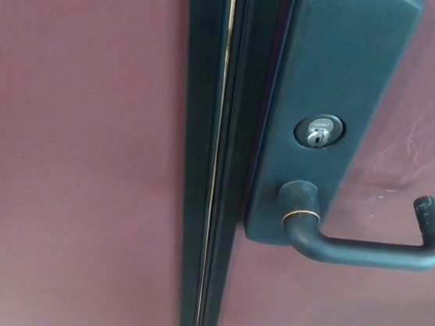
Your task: The robot walks towards the door handle and put its right hand on it and twist the handle
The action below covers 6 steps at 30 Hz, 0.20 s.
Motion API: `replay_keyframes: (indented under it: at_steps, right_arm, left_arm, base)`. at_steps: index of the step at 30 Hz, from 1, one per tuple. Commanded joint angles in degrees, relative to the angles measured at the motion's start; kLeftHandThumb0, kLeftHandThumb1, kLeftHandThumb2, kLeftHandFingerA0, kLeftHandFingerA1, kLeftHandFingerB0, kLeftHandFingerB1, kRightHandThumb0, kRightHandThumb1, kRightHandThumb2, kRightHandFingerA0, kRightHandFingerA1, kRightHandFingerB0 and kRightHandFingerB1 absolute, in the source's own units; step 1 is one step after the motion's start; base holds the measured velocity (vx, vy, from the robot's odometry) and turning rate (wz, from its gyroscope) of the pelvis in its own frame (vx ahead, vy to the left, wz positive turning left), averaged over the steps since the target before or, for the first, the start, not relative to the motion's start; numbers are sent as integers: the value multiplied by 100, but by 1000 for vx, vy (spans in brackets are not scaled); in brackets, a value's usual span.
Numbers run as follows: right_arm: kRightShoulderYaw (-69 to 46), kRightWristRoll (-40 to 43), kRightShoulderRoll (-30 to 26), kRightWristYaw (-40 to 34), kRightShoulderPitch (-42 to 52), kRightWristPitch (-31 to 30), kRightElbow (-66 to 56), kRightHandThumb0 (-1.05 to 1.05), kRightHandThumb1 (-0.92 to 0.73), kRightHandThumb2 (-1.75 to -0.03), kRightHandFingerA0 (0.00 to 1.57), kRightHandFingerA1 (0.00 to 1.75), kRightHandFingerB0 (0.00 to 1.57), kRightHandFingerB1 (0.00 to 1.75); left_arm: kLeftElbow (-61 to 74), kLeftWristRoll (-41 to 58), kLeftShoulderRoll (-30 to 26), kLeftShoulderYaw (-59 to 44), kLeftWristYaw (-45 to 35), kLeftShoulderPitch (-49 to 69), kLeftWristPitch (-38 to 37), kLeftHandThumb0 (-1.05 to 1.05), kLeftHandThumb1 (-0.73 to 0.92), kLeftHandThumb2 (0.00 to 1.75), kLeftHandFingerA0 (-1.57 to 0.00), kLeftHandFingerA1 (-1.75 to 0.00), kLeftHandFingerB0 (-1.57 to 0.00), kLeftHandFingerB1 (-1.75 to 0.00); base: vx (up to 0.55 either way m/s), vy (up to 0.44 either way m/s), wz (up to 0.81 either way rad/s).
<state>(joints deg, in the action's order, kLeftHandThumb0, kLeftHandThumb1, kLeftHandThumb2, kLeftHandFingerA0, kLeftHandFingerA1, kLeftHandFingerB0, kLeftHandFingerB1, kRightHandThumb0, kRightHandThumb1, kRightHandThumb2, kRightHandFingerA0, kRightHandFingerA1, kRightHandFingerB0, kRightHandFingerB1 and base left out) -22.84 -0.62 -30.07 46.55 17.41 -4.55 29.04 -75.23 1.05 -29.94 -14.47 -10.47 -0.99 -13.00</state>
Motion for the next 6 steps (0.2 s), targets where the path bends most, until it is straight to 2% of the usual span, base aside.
replay_keyframes:
  at_steps: [1, 2, 3, 6]
  right_arm:
    - [1056, -1265, 638, -3263, -1550, 745, 3179, -66, -73, -63, 36, 36, 30, 31]
    - [1076, -1253, 631, -3280, -1569, 766, 3224, -66, -73, -63, 36, 36, 30, 31]
    - [975, -1134, 904, -3815, -1565, 460, 3458, -70, -74, -63, 24, 36, 26, 29]
    - [958, -1030, 963, -4042, -1584, 540, 3671, -70, -74, -62, 20, 36, 23, 29]
  left_arm:
    - [-31, 14, 140, 8, -97, -25, 39, -26, 52, 56, -73, -52, -59, -43]
    - [-32, 14, 140, 8, -97, -25, 38, -26, 52, 56, -73, -52, -59, -43]
    - [-35, -42, 101, 55, -95, -34, 11, -26, 52, 56, -72, -51, -59, -43]
    - [-32, -53, 94, 65, -97, -37, -24, -26, 52, 56, -70, -51, -59, -43]
  base:
    - [0, 0, 0]
    - [0, 0, 0]
    - [0, 0, 0]
    - [0, 0, 0]
